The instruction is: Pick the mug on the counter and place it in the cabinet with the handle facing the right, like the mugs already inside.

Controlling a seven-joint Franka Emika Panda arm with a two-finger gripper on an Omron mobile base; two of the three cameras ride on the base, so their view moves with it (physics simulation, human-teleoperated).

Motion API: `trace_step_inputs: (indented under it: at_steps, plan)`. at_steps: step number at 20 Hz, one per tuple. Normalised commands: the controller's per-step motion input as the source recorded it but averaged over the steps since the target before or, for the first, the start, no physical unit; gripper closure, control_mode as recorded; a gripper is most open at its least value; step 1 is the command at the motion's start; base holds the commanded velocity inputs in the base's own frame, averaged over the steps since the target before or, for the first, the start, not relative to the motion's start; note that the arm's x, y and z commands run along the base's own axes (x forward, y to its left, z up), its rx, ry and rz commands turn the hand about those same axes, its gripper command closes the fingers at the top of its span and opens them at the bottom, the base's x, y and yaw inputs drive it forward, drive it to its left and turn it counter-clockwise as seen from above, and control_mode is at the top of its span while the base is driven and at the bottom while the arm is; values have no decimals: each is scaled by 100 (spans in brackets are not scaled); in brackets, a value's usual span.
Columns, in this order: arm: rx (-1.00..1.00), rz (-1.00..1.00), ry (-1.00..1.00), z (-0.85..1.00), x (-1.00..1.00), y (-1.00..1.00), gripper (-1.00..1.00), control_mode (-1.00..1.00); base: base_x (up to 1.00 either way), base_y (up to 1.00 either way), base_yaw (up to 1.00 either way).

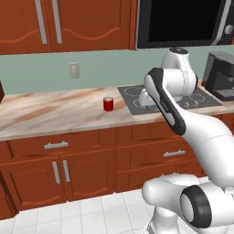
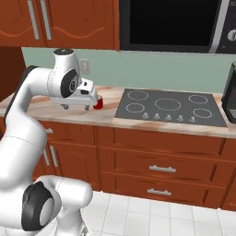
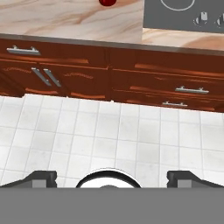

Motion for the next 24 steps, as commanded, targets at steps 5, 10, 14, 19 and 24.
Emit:
trace_step_inputs:
  at_steps: [5,10,14,19,24]
  plan:
    - [0,0,0,0,0,0,-100,100,18,13,0]
    - [0,0,0,0,0,0,-100,100,13,18,0]
    - [0,0,0,0,0,0,-100,100,5,26,0]
    - [0,0,0,0,0,0,-100,100,2,32,0]
    - [0,0,0,0,0,0,-100,100,0,45,0]
